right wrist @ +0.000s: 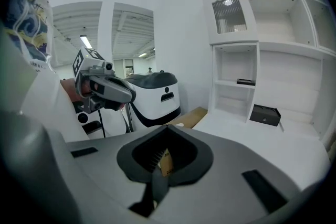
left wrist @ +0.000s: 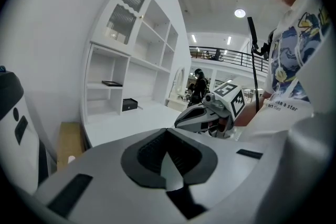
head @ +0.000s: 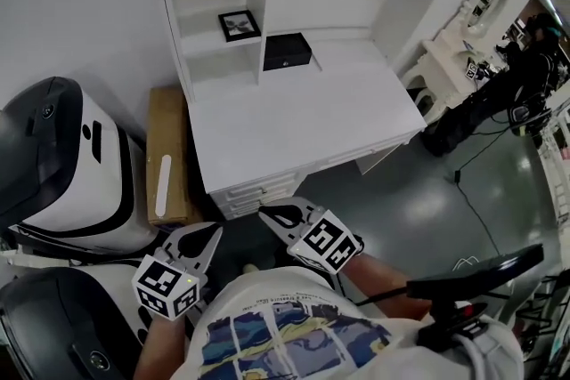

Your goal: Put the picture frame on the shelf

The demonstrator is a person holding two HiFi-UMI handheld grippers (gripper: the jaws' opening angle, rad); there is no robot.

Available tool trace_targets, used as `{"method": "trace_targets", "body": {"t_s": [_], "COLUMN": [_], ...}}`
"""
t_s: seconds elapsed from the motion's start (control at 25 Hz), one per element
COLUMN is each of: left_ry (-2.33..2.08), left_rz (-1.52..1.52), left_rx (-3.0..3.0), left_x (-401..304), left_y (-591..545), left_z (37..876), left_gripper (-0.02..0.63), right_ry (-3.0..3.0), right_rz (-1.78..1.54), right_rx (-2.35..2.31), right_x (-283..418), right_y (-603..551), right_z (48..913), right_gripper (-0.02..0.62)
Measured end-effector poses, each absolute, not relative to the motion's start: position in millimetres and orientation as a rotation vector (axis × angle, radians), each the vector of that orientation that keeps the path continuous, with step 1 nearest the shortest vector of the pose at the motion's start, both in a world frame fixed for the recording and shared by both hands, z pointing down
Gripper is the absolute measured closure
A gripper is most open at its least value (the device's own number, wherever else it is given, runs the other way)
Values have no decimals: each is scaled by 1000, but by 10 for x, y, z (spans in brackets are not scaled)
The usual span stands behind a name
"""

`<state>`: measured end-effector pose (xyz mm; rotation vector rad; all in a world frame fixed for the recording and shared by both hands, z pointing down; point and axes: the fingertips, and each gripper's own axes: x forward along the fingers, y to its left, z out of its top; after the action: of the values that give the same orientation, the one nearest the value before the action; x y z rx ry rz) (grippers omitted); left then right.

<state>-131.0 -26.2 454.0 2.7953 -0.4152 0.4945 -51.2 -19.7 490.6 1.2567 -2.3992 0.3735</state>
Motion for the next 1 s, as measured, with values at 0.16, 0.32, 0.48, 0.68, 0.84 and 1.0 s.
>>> {"method": "trace_targets", "body": {"t_s": [0.16,0.32,0.48,0.68,0.84,1.0], "left_ry": [-415,-409,-407,-401,-396,-387], "left_rz": [508,518,522,538,547,559], "left_rx": [2792,2787,2783,2775,2768,2761], "left_x": [-1322,-1313,-1281,-1242,-1183,-1091], "left_y": [-258,-237,-227,-255,-330,-410], "left_z": [4544,4570,4597,4620,4657,4690], "left_gripper": [594,594,594,594,594,594], "right_ry": [-2409,-2402,-2419,-2417,-2417,-2416], "right_rz": [370,369,396,403,416,429], "right_rx": [1241,1239,1225,1221,1222,1228], "right_x": [-552,-538,-558,-518,-460,-373], "right_y": [-203,-185,-163,-189,-250,-330], "right_z": [4903,4925,4878,4891,4929,4954], "right_gripper": [571,571,571,571,571,571]}}
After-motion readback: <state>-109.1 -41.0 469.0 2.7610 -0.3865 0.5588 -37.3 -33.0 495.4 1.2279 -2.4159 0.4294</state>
